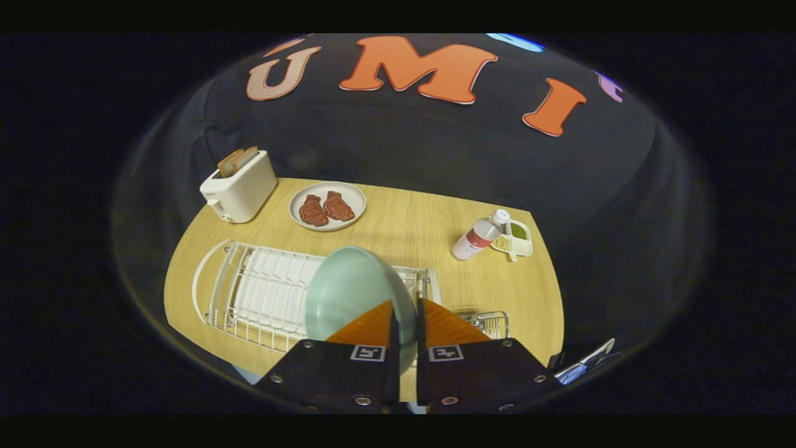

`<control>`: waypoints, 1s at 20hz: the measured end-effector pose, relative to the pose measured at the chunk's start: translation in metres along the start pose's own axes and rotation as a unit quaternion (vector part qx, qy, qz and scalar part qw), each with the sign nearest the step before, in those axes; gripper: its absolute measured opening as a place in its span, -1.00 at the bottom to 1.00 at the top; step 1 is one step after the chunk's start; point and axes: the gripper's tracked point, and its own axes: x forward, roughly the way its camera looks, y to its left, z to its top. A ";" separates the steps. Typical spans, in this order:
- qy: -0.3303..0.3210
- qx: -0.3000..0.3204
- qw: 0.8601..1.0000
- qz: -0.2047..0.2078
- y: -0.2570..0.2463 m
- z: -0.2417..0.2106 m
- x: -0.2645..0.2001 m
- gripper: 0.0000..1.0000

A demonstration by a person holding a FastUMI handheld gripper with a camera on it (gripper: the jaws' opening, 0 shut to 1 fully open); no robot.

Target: Take the plate from the dish rack, then take the spoon from the basket and place it into the plate.

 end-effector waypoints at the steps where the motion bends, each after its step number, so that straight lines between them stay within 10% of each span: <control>1: 0.002 0.009 1.000 0.007 -0.003 -0.004 -0.004 -0.77; 20: 0.066 0.113 0.983 0.126 -0.062 -0.162 -0.037 -0.79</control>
